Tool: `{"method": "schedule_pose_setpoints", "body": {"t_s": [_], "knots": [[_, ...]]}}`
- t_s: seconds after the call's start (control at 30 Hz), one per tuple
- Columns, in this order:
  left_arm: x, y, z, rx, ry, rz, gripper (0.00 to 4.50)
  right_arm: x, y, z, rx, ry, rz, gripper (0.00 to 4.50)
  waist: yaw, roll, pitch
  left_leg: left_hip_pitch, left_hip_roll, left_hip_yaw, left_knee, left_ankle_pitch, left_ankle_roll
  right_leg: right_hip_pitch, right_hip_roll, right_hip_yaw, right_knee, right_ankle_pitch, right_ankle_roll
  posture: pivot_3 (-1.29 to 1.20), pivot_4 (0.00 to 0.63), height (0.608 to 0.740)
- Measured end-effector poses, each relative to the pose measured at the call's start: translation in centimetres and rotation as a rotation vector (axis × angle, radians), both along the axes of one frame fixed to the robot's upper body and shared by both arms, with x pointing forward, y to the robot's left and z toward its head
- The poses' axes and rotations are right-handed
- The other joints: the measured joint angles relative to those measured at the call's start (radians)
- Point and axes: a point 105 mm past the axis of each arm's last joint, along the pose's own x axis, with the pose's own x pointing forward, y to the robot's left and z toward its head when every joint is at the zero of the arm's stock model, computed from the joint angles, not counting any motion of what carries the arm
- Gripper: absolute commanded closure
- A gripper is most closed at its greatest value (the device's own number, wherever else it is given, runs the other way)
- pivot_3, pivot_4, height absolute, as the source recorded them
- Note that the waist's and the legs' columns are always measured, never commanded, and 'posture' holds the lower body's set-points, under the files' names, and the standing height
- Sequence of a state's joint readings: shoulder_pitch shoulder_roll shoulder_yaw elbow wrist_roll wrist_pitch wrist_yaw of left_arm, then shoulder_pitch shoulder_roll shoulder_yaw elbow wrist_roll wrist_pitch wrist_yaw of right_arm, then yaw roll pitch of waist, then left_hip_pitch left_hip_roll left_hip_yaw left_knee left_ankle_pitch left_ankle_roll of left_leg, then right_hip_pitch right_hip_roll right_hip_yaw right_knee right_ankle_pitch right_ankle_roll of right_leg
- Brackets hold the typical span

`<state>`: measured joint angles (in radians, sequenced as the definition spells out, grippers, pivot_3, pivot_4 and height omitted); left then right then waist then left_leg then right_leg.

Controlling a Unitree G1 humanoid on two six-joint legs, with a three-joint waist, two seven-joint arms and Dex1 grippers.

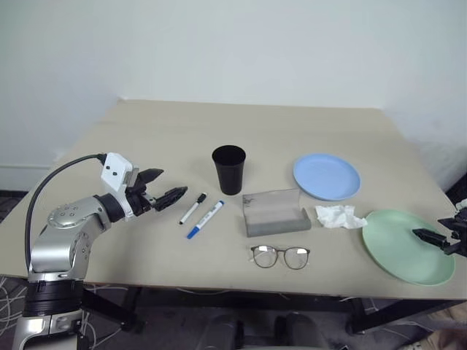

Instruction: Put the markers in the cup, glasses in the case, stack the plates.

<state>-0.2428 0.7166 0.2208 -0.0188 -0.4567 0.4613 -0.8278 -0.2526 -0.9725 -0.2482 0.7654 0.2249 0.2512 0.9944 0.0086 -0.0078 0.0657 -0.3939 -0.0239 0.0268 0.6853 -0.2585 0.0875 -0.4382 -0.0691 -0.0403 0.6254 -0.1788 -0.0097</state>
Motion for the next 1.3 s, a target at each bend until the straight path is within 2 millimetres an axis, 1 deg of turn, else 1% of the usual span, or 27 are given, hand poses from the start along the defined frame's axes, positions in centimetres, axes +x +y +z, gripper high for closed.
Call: {"method": "schedule_pose_setpoints", "body": {"t_s": [0.1, 0.13, 0.33, 0.43, 0.47, 0.77, 0.93, 1.03, 1.07, 1.13, 1.23, 1.3], "knots": [[0.0, 0.0, 0.0, 0.002, -0.002, 0.003, 0.0, 0.2, -0.2, 0.1, 0.015, -0.008, -0.01, 0.61, 0.0, 0.0, 0.0, 0.0, 0.0, 0.001, 0.0, 0.0, 0.001, 0.0, 0.0, 0.001, -0.001, 0.0, 0.0, 0.0, 0.0, 0.738], [-0.1, 0.0, 0.0, 0.003, -0.003, 0.004, 0.0, 0.3, -0.2, 0.0, 0.019, -0.009, -0.014, 0.93, 0.0, 0.0, 0.0, 0.0, 0.0, 0.001, 0.0, 0.001, 0.001, 0.0, -0.001, 0.001, -0.001, 0.0, 0.0, 0.0, 0.0, 0.738], [-0.2, 0.1, -0.2, 0.004, 0.002, 0.012, 0.0, 0.6, -0.3, -0.2, 0.04, -0.006, -0.033, 3.1, 0.0, 0.001, 0.0, 0.0, 0.0, 0.002, 0.0, 0.001, 0.001, 0.0, -0.001, 0.002, -0.001, 0.001, 0.0, 0.0, 0.0, 0.738], [-0.2, 0.2, -0.3, 0.004, 0.004, 0.013, 0.0, 0.8, -0.3, -0.1, 0.039, -0.011, -0.033, 4.19, 0.0, 0.001, 0.0, 0.0, 0.0, 0.002, 0.0, 0.001, 0.001, 0.0, -0.001, 0.002, -0.001, 0.001, 0.0, 0.0, 0.0, 0.738], [-0.2, 0.2, -0.3, 0.004, 0.004, 0.014, 0.0, 0.8, -0.3, -0.1, 0.037, -0.012, -0.032, 4.48, 0.0, 0.001, 0.0, 0.0, 0.0, 0.002, 0.0, 0.001, 0.001, 0.0, -0.001, 0.002, -0.001, 0.002, 0.0, 0.0, 0.0, 0.738], [-0.2, 0.1, -0.1, 0.007, -0.005, 0.015, 0.0, 0.8, -0.3, -0.6, 0.057, -0.001, -0.047, 4.48, 0.0, 0.001, 0.0, 0.0, 0.0, 0.004, 0.0, 0.001, 0.001, 0.0, -0.001, 0.002, -0.001, 0.002, 0.0, 0.0, 0.0, 0.738], [-0.2, 0.1, -0.1, 0.007, -0.004, 0.015, 0.0, 1.3, -0.2, -0.1, 0.055, -0.026, -0.043, 4.48, 0.0, 0.001, 0.0, 0.0, 0.001, 0.009, 0.0, 0.001, 0.003, -0.002, -0.001, 0.003, -0.001, 0.005, 0.003, 0.0, 0.0, 0.738], [-0.2, 0.1, -0.1, 0.008, -0.004, 0.016, 0.0, 1.2, -0.4, -0.3, 0.057, -0.023, -0.05, 4.48, 0.0, 0.001, 0.0, 0.0, 0.001, 0.011, 0.0, 0.001, 0.005, -0.003, -0.001, 0.004, -0.001, 0.006, 0.004, 0.0, 0.0, 0.738], [-0.2, 0.1, -0.1, 0.008, -0.004, 0.016, 0.0, 1.1, -0.4, -0.3, 0.062, -0.023, -0.05, 4.1, 0.0, 0.001, 0.0, 0.0, 0.001, 0.013, 0.0, 0.001, 0.006, -0.003, -0.001, 0.005, -0.002, 0.006, 0.004, 0.0, 0.0, 0.738], [-0.2, 0.1, -0.1, 0.008, -0.004, 0.016, 0.0, 1.1, -0.2, -0.2, 0.079, -0.026, -0.043, 3.6, 0.0, 0.001, 0.0, 0.0, 0.001, 0.014, 0.0, 0.001, 0.006, -0.003, -0.002, 0.007, -0.002, 0.006, 0.005, 0.0, 0.0, 0.738], [-0.2, 0.1, -0.1, 0.008, -0.004, 0.016, 0.0, 1.1, -0.2, 0.0, 0.094, -0.028, -0.041, 2.55, 0.0, 0.001, 0.0, 0.0, 0.001, 0.016, 0.0, 0.001, 0.007, -0.004, -0.002, 0.008, -0.002, 0.007, 0.006, 0.0, 0.0, 0.738], [-0.2, 0.1, -0.1, 0.008, -0.004, 0.016, 0.0, 1.1, -0.5, 0.1, 0.076, -0.03, -0.05, 1.88, 0.0, 0.001, 0.0, 0.0, 0.001, 0.017, 0.0, 0.001, 0.008, -0.004, -0.002, 0.009, -0.002, 0.007, 0.006, 0.0, 0.0, 0.738]]}}
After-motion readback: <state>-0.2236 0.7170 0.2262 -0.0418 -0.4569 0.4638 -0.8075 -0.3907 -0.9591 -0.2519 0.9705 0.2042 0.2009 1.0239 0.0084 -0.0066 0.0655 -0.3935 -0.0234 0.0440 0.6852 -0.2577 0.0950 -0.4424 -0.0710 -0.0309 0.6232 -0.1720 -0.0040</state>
